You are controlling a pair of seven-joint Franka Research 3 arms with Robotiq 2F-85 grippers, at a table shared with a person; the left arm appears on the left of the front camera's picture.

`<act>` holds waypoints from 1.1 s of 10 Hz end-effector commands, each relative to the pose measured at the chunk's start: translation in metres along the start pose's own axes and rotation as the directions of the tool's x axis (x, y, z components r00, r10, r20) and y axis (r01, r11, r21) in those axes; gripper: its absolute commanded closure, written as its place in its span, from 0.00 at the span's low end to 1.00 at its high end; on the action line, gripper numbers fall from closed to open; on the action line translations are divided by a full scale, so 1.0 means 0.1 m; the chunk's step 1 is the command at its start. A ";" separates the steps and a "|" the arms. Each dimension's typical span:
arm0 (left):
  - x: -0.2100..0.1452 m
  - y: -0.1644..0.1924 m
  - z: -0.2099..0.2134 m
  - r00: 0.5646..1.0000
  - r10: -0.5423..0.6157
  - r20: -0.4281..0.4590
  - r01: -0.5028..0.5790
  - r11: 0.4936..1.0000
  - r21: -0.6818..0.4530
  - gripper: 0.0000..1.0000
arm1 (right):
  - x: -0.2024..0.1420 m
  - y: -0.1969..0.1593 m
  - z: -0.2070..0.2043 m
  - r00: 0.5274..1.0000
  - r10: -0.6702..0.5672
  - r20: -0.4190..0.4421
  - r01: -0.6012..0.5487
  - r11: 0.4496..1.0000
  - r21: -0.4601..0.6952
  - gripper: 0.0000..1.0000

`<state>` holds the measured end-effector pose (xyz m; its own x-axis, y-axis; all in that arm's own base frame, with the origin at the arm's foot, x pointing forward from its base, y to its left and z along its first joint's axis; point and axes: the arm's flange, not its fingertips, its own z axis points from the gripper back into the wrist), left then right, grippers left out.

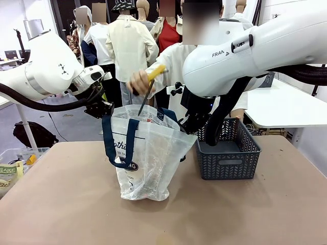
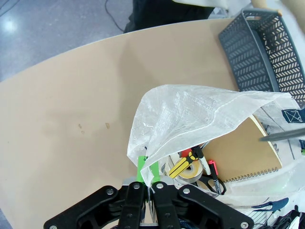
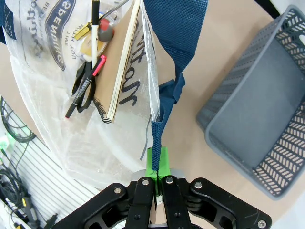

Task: Transfer purchased items from the store into the shopping bag.
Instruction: Move the Reusable shopping bag to the right side of the table.

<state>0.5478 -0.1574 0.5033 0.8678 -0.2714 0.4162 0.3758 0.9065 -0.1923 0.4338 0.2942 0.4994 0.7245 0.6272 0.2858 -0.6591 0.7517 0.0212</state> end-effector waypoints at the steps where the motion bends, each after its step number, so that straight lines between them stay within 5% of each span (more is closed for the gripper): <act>1: -0.01 0.02 0.03 1.000 0.010 -0.002 -0.010 1.000 0.003 1.00 | -0.04 -0.02 0.00 1.000 -0.014 -0.002 0.014 1.000 0.006 1.00; 11: -0.01 0.02 0.03 1.000 0.010 -0.002 -0.010 1.000 0.003 1.00 | -0.04 -0.02 0.00 1.000 -0.014 -0.002 0.014 1.000 0.006 1.00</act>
<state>0.5479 -0.1573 0.5033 0.8678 -0.2713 0.4162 0.3757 0.9066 -0.1923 0.4338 0.2942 0.4994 0.7245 0.6272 0.2858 -0.6591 0.7518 0.0212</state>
